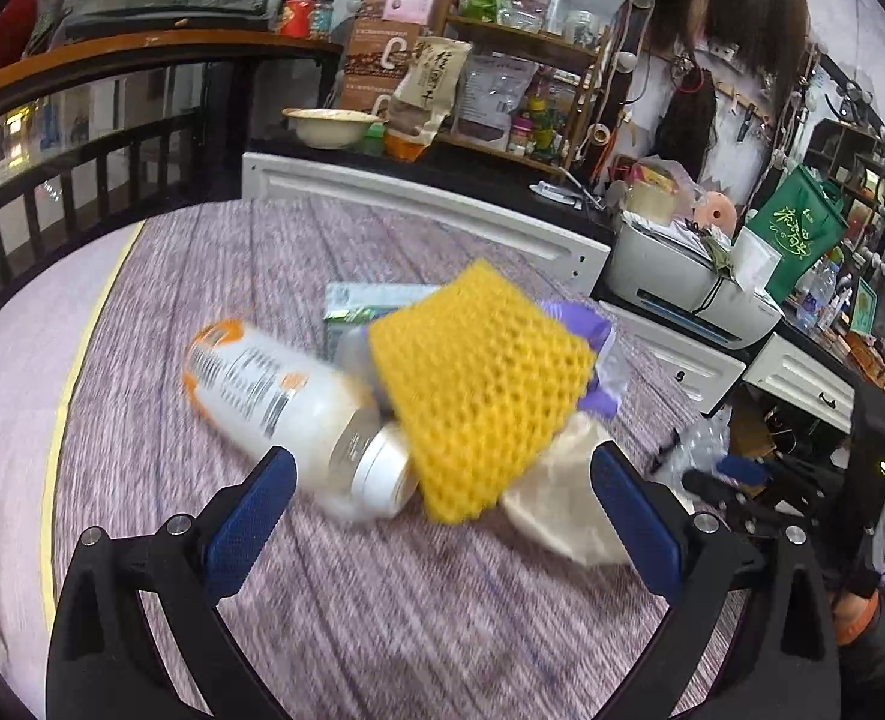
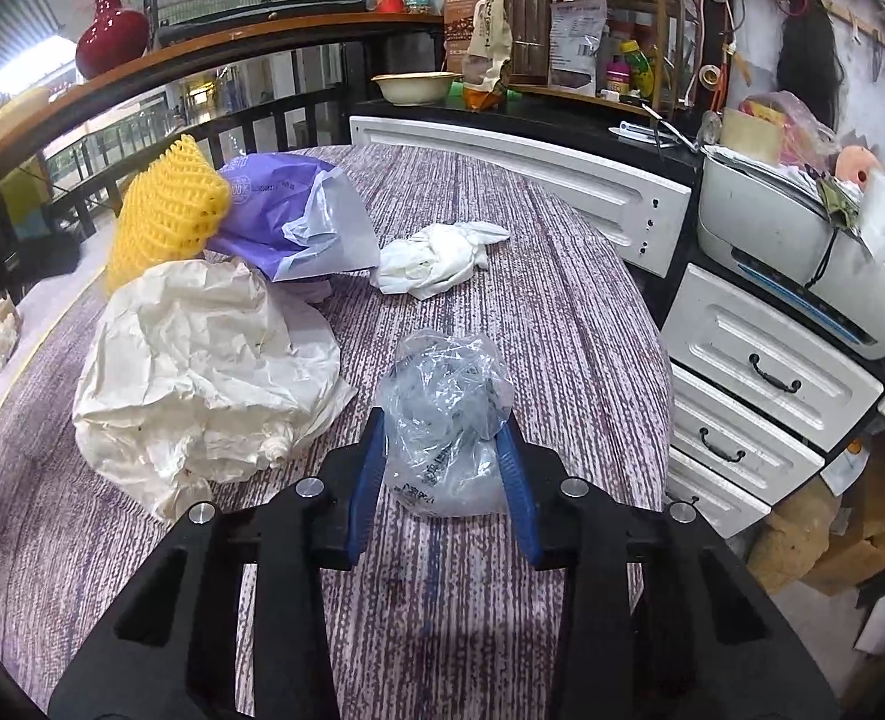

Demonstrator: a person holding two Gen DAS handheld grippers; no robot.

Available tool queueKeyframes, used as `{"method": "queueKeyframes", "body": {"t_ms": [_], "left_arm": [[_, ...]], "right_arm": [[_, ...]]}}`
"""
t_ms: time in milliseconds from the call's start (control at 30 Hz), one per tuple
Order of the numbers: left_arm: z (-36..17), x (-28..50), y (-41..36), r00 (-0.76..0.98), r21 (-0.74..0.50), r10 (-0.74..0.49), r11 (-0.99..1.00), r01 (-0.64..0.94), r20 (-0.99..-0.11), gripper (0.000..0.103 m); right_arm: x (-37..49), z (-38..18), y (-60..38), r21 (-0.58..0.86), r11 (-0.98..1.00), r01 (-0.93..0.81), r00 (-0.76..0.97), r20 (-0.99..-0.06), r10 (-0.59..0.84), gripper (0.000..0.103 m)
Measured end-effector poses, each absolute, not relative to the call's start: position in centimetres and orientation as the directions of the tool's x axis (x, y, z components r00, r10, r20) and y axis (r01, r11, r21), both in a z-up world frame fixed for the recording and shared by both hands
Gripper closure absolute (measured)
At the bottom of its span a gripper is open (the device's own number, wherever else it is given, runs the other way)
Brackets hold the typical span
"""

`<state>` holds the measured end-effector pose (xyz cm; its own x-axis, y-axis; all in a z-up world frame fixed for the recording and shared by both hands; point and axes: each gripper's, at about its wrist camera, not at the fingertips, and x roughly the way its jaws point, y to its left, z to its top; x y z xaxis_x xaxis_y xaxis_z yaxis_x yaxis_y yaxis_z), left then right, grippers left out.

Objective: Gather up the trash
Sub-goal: 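Grasp the clear plastic bag with the right gripper while the left grasps the yellow foam net, then carry the clear bag over the bin and open the right gripper while the left carries the yellow net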

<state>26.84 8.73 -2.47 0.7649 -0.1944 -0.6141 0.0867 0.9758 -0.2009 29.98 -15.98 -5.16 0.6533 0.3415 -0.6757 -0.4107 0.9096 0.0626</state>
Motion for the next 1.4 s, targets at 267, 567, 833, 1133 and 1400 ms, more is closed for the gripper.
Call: {"method": "queueKeyframes", "body": {"t_ms": [267,567,833,1133,1400], "left_arm": [[-2.9,30.4,8.3,0.758,-0.236,-0.253,0.962,0.134,-0.602,0.032],[-2.0,28.2,7.7,0.789,-0.272,-0.286,0.950,0.157,-0.543,0.081],[-1.2,25.2,6.8,0.806,-0.277,-0.301,0.944,0.177,-0.510,0.089],[0.4,20.8,5.0,0.842,-0.260,-0.294,0.947,0.191,-0.452,0.090],[0.0,18.1,1.2,0.805,-0.281,-0.377,0.921,0.271,-0.459,0.090]], "right_arm": [[28.7,-4.9,-17.1,0.083,0.911,-0.405,0.657,-0.666,0.353,0.066],[28.0,-4.7,-17.8,0.107,0.915,-0.389,0.667,-0.653,0.359,0.066],[26.1,-4.1,-18.9,0.128,0.915,-0.382,0.680,-0.632,0.372,0.066],[22.7,-3.2,-20.5,0.130,0.912,-0.389,0.701,-0.600,0.385,0.066],[19.6,-3.0,-22.7,0.137,0.918,-0.373,0.719,-0.582,0.379,0.066]]}}
